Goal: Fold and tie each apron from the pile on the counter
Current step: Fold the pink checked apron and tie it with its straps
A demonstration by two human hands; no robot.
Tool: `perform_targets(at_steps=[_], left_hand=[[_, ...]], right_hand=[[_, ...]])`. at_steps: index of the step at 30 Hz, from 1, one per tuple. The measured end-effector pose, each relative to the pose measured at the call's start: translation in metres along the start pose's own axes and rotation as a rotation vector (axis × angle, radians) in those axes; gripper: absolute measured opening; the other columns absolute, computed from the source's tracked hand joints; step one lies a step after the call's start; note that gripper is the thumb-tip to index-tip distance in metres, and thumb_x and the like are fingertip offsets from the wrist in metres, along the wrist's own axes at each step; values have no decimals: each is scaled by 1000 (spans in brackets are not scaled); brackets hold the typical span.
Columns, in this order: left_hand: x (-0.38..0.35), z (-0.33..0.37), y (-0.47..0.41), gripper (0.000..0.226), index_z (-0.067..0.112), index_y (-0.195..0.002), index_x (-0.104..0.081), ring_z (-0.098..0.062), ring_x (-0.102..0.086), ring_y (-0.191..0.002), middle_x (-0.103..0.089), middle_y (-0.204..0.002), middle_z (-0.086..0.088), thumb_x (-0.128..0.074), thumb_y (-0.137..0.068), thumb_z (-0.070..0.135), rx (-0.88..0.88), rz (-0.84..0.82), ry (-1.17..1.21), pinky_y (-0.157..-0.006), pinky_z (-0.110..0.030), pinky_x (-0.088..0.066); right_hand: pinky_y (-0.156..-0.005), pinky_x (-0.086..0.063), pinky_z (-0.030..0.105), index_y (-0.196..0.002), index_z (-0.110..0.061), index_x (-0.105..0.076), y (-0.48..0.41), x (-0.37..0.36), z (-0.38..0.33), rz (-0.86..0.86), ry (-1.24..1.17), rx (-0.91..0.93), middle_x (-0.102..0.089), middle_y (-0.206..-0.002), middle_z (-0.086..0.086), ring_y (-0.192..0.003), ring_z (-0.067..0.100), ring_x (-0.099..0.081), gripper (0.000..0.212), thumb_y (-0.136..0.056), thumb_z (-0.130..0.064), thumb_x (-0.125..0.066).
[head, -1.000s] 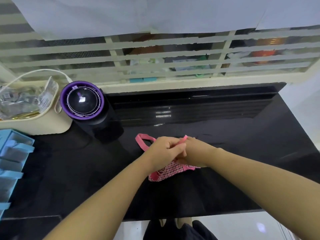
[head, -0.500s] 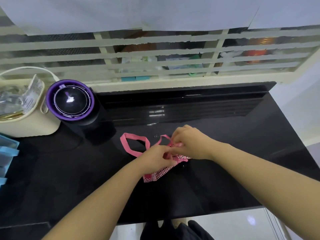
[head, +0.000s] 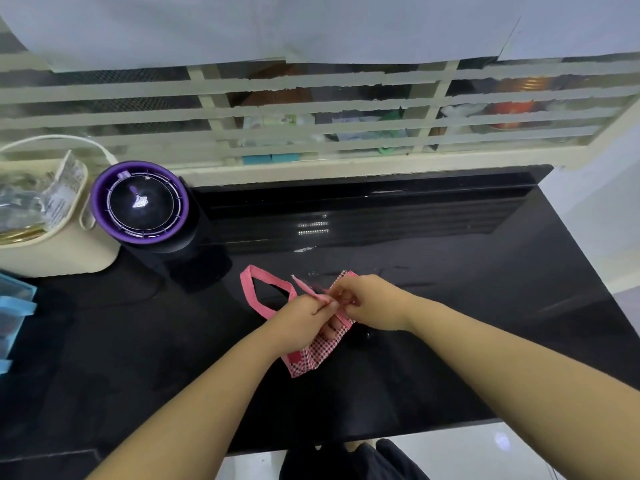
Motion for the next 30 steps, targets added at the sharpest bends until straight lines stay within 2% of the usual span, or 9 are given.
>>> perform_targets(at_steps=[2, 5, 7, 12, 16, 19, 22, 26, 30], left_hand=[[1, -2, 2, 33, 6, -100, -65, -8, -63, -68, -69, -83, -2, -38, -104, 24, -5, 20, 70, -82, -28, -54], [3, -1, 4, 33, 5, -101, -64, -10, -64, -66, -69, -83, -6, -35, -104, 21, 0, 53, 227, -68, -17, -53], [4, 0, 3, 34, 3, -103, -63, -9, -66, -64, -70, -86, -8, -35, -104, 21, 25, 67, 306, -66, -15, -52], [1, 1, 2, 33, 7, -99, -65, -7, -64, -69, -73, -94, -5, -35, -104, 20, 73, 33, 383, -69, -14, -51], [-1, 3, 1, 33, 3, -95, -64, -11, -64, -71, -70, -86, -6, -35, -104, 17, 147, -3, 495, -74, -18, -54], [1, 6, 1, 34, 5, -91, -64, -17, -69, -80, -70, -91, -8, -35, -104, 18, 144, -24, 447, -85, -24, -54], [0, 11, 5, 33, 14, -90, -66, -13, -70, -87, -73, -92, -2, -38, -104, 25, 115, -10, 200, -91, -29, -52], [-4, 16, 17, 30, 19, -105, -68, -9, -63, -96, -68, -104, 4, -40, -102, 30, 18, 101, -156, -91, -30, -49], [-14, 1, 29, 28, 12, -108, -69, -3, -51, -114, -52, -127, 6, -44, -101, 20, -161, 194, -87, -102, -22, -40]], right_hand=[[-76, -49, 24, -111, -19, -64, -1, 1, 5, 94, 105, 27, -65, -102, -3, -90, 14, -62, 21, -92, -22, -58], [-75, -52, 33, -94, -20, -69, 15, -3, 7, 278, 181, 42, -69, -90, -2, -84, 15, -63, 12, -90, -28, -61], [-74, -51, 34, -93, -25, -70, 31, -17, 6, 346, 186, 62, -69, -87, -4, -82, 17, -63, 14, -89, -33, -59], [-75, -49, 37, -99, -27, -64, 42, -59, 3, 301, 218, 134, -66, -96, -4, -91, 21, -60, 19, -94, -34, -47], [-64, -46, 32, -79, -26, -68, 39, -58, 6, 391, 329, 210, -62, -85, -6, -78, 22, -59, 18, -85, -38, -56], [-65, -43, 22, -86, -22, -62, 38, -38, -1, 527, -59, 79, -54, -80, -13, -73, 4, -49, 9, -88, -31, -60], [-69, -50, 27, -89, -20, -55, 25, -28, -7, 326, -471, -77, -61, -76, -9, -68, 4, -54, 6, -93, -16, -51], [-82, -49, 37, -92, -17, -57, 14, -30, -3, 197, -441, -134, -62, -85, -4, -76, 11, -54, 14, -95, -14, -43], [-79, -51, 35, -94, -19, -59, 12, -29, -1, 188, -459, -149, -66, -83, -1, -73, 11, -58, 18, -96, -14, -42]])
Point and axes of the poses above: each hand's wrist, its own y-axis away from the middle knuckle, its own x-axis out of the back of the hand, z = x × y, the point moved 1 cm from there along -y, towards the middle knuckle
